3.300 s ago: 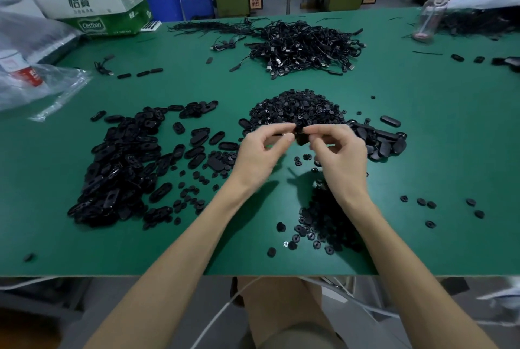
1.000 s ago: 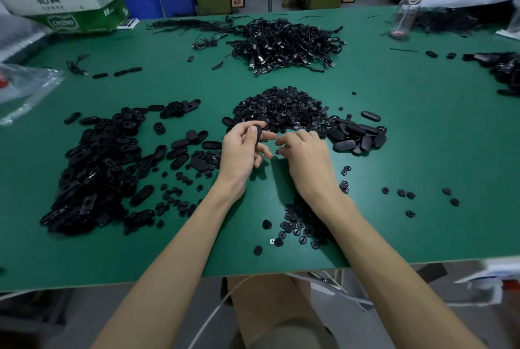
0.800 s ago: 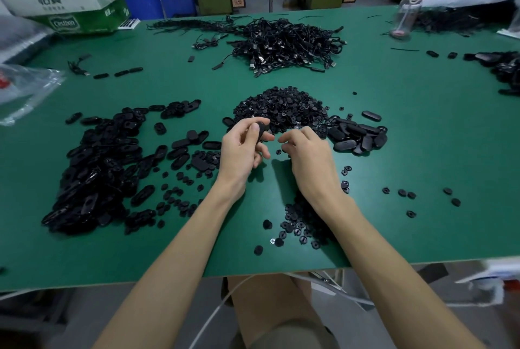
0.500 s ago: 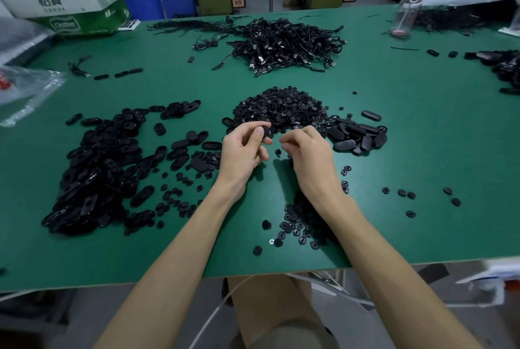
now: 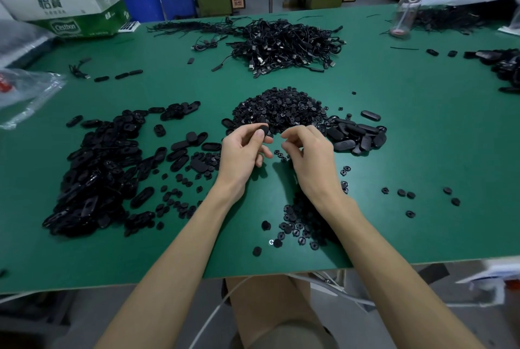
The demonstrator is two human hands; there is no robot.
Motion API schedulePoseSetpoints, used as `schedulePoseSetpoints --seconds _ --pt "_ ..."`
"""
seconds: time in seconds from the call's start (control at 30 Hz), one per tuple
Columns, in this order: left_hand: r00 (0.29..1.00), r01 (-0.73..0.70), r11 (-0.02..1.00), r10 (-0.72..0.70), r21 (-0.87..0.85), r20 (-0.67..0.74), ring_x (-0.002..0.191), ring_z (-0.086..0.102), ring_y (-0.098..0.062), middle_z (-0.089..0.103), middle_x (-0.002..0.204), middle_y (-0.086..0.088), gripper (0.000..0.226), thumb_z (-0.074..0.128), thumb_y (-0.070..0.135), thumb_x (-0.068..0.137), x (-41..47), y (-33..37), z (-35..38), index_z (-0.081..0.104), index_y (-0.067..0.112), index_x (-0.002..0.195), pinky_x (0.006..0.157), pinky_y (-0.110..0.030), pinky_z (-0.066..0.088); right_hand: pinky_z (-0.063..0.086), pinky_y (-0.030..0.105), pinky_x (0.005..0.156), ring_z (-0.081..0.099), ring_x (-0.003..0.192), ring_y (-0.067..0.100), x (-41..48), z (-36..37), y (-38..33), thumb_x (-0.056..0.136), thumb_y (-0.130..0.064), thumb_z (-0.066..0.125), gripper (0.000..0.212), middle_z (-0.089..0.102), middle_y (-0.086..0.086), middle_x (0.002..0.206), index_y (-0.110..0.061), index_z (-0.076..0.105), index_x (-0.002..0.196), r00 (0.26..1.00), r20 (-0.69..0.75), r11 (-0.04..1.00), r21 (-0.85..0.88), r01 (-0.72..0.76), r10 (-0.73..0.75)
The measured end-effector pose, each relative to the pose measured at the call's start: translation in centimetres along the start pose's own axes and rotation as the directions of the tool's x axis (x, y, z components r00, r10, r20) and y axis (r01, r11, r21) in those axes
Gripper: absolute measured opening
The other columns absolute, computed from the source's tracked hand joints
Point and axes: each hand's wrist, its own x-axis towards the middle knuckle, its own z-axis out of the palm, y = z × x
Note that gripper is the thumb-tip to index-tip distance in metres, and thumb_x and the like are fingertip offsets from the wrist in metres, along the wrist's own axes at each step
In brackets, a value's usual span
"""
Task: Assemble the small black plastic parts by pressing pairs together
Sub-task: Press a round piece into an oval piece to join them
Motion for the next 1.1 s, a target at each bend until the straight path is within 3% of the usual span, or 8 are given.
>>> schedulePoseSetpoints --seconds 0.2,0.33,0.47,0.57,0.7,0.8,0.93,1.1 --pt "0.999 0.005 1.0 -0.005 0.004 0.041 0.082 0.076 -0.021 0.076 0.104 -0.013 0.022 0.052 -0.001 0.104 -0.13 0.03 0.15 0.063 0.001 0.124 0.059 -0.023 0.052 0.046 0.021 0.075 0.059 0.084 0.013 0.03 -0.2 0.31 0.097 -0.013 0.071 0.001 0.064 0.001 0.093 -0.013 0.07 0.097 0.998 -0.028 0.997 0.056 -0.047 0.049" --pt "0.998 0.006 1.0 -0.007 0.019 0.065 0.093 0.076 -0.024 0.074 0.112 -0.016 0.03 0.046 -0.007 0.104 -0.09 0.08 0.02 0.061 -0.003 0.13 0.069 -0.026 0.057 0.041 0.012 0.068 0.058 0.078 0.006 -0.05 -0.26 0.4 0.097 -0.015 0.071 0.006 0.066 0.0 0.088 -0.017 0.07 0.091 0.998 -0.025 0.994 0.092 -0.061 0.064" --pt "0.997 0.009 1.0 -0.009 0.003 0.079 0.094 0.077 -0.023 0.072 0.115 -0.019 0.031 0.044 -0.008 0.105 -0.1 0.15 0.06 0.06 -0.005 0.131 0.072 -0.026 0.058 0.048 0.023 0.073 0.063 0.082 0.016 0.04 -0.55 0.43 0.096 -0.016 0.071 0.005 0.068 0.001 0.088 -0.014 0.073 0.092 0.994 -0.045 0.987 0.13 -0.093 0.1" --pt "0.997 0.009 1.0 -0.009 0.005 0.075 0.094 0.077 -0.025 0.071 0.117 -0.02 0.031 0.043 -0.007 0.106 -0.13 0.22 0.04 0.059 -0.005 0.132 0.074 -0.027 0.059 0.041 0.008 0.071 0.059 0.079 0.005 0.19 -0.7 0.33 0.095 -0.019 0.073 0.008 0.064 -0.002 0.09 -0.013 0.076 0.091 0.989 -0.066 0.984 0.13 -0.123 0.132" --pt "0.998 0.011 1.0 -0.011 -0.002 0.064 0.095 0.077 -0.025 0.07 0.119 -0.021 0.033 0.044 -0.006 0.106 -0.29 0.28 0.21 0.053 -0.009 0.138 0.076 -0.027 0.06 0.041 0.001 0.074 0.061 0.083 0.003 0.36 -0.77 0.41 0.096 -0.021 0.073 0.012 0.064 0.0 0.102 -0.012 0.079 0.101 0.985 -0.018 0.982 0.086 -0.167 0.169" --pt "0.998 0.018 1.0 -0.017 -0.02 0.053 0.095 0.077 -0.024 0.07 0.12 -0.022 0.033 0.046 -0.006 0.106 -0.32 0.27 0.26 0.052 -0.009 0.138 0.077 -0.027 0.061 0.048 0.009 0.081 0.066 0.09 0.01 0.34 -0.82 0.3 0.096 -0.014 0.072 0.011 0.066 0.002 0.108 -0.012 0.079 0.105 0.985 -0.006 0.982 0.086 -0.169 0.171" --pt "0.998 0.005 1.0 -0.003 -0.028 0.061 0.094 0.078 -0.027 0.074 0.114 -0.02 0.03 0.054 -0.003 0.104 -0.44 0.16 0.16 0.059 -0.009 0.132 0.077 -0.03 0.062 0.054 0.028 0.083 0.069 0.084 0.014 0.21 -0.97 0.13 0.097 -0.016 0.071 0.009 0.072 0.004 0.097 -0.017 0.079 0.101 0.985 -0.027 0.975 0.147 -0.166 0.171" --pt "0.999 0.0 0.999 0.002 -0.041 0.044 0.093 0.078 -0.026 0.077 0.104 -0.013 0.031 0.062 0.002 0.101 -0.43 0.0 0.21 0.061 -0.004 0.132 0.076 -0.031 0.063 0.055 0.026 0.074 0.069 0.076 0.013 0.1 -0.95 0.01 0.098 -0.015 0.069 0.009 0.073 -0.002 0.08 -0.019 0.077 0.101 0.986 -0.043 0.967 0.206 -0.149 0.161"
